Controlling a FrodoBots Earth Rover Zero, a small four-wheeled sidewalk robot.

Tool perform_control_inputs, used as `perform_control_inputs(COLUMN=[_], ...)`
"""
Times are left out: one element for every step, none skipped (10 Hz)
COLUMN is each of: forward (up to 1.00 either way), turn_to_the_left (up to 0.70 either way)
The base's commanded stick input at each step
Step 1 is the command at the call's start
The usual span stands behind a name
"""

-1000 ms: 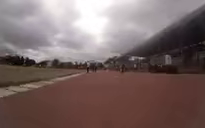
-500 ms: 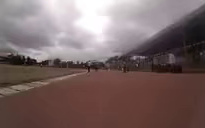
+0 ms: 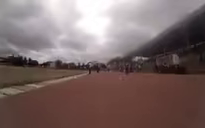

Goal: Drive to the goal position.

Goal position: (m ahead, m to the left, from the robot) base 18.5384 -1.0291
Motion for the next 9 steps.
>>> perform_control_inputs(forward=[1.0, 1.0, 1.0, 1.0, 1.0, 1.0, 1.0, 1.0, 1.0], turn_to_the_left=[0.0, 0.0, 0.0, 0.0, 0.0, 0.0, 0.0, 0.0, 0.0])
